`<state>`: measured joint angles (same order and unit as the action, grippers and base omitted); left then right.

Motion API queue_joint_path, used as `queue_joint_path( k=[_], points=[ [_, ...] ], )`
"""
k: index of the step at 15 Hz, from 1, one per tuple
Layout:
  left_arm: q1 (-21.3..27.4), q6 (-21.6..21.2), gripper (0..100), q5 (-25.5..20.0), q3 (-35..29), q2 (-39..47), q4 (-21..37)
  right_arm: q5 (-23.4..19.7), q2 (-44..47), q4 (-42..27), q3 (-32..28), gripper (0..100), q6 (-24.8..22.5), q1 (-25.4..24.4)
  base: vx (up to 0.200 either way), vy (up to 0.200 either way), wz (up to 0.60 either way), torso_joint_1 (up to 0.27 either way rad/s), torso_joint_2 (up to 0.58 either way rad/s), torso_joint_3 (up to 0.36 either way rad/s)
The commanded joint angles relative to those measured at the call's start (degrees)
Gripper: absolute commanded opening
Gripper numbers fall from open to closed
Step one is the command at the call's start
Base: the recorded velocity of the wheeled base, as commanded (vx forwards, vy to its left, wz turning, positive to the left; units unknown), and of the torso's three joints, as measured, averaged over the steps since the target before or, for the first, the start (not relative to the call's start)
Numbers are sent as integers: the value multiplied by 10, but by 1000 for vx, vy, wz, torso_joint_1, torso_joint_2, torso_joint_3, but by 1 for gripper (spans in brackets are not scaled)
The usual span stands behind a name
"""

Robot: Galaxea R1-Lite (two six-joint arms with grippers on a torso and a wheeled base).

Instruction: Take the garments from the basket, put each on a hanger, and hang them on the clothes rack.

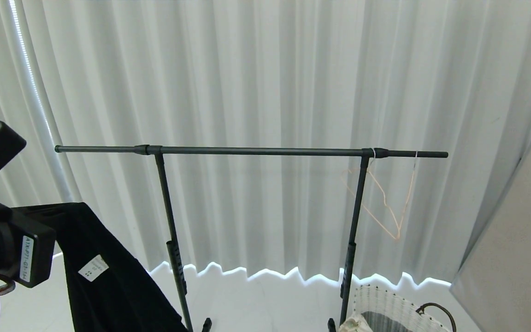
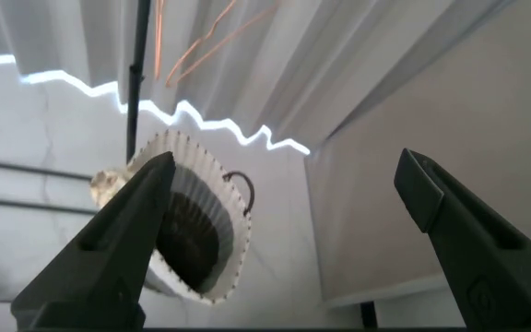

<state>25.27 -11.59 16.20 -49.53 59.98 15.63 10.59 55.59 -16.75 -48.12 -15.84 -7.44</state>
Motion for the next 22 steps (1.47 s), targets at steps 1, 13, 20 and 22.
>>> queue_joint_path(
  k=[1, 13, 20, 22],
  points=[
    [-7, 0, 0, 0, 0, 1, 0, 0, 15, 1, 1, 100, 6, 0, 200, 0, 0, -12, -7, 2],
    [-15, -2, 0, 0, 8, 2, -1, 0, 85, 25, 6, 100, 102, -2, 200, 0, 0, 2, 3, 2],
    [-14, -3, 0, 1, 14, 3, -1, 2, 139, 49, 12, 100, 133, -4, 86, 0, 0, 1, 2, 2],
    [-14, -2, 0, 1, 15, 2, -1, 4, 162, 76, 11, 100, 134, -3, 0, 0, 0, 0, 0, 0]
  ],
)
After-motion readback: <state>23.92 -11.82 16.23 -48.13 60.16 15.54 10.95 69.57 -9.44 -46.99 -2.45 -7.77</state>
